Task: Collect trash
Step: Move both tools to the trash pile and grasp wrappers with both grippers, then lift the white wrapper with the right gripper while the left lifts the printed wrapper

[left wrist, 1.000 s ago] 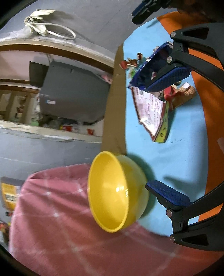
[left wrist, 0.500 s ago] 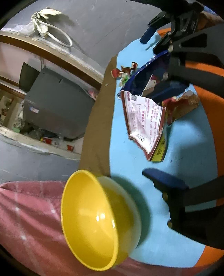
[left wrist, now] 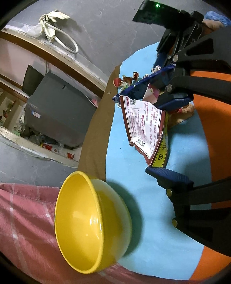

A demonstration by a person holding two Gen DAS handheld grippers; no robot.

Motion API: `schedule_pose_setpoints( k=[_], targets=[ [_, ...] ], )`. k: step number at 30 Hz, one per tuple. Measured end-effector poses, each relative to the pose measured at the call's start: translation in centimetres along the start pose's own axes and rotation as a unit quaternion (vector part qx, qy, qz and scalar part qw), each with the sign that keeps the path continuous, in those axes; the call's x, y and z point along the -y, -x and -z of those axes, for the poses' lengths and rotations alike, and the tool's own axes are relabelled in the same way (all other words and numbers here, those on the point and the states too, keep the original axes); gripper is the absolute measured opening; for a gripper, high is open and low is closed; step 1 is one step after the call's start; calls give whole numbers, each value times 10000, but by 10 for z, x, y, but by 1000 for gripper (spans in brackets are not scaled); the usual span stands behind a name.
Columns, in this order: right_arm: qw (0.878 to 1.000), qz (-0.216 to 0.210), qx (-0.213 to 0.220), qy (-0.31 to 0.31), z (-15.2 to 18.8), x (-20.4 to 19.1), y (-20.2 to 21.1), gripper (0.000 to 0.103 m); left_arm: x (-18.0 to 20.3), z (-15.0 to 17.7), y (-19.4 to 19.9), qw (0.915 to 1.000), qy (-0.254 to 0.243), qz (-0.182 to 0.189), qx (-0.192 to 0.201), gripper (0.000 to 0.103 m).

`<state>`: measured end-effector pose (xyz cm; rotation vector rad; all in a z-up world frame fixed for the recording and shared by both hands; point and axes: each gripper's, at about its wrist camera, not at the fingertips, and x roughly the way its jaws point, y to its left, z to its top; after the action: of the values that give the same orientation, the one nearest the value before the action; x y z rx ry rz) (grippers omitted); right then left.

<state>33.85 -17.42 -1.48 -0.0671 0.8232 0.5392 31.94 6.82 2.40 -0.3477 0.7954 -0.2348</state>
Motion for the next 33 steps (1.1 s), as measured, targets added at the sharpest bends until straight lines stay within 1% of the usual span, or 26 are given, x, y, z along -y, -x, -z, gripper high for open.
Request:
schedule_pose_setpoints(
  k=[2,7,11,14,16,19,21,24,29,33],
  targets=[
    [10000,-55,20,-41,2,-1,1,30,3,4,5,10000,-18,-17,89,54],
    [9997,-104,229,-16,8,-6,10,25,15,15,18,9992,-68,-54,378,54],
    [9979,-95,634,56,14,-9,24,23,26,23,31,9978,-124,-86,652,54],
    [9932,-129,1160,10,19,-7,44,23,37,25,43,9953,-212,-62,943,54],
    [9886,-136,1501,-40,21,-3,56,23,51,24,51,9929,-304,-26,1153,54],
    [9788,-47,2045,-105,25,6,80,23,74,20,54,9901,-451,86,1329,54],
    [9700,104,2425,-164,28,14,98,23,92,19,52,9889,-566,189,1363,54],
    [9576,352,2847,-273,34,27,122,23,118,13,45,9877,-712,367,1344,54],
    [9394,834,3275,-583,47,55,155,23,177,11,21,9851,-1025,729,1176,54],
    [9248,1281,3420,-1071,64,89,174,23,219,17,0,9837,-1219,947,925,54]
  ],
)
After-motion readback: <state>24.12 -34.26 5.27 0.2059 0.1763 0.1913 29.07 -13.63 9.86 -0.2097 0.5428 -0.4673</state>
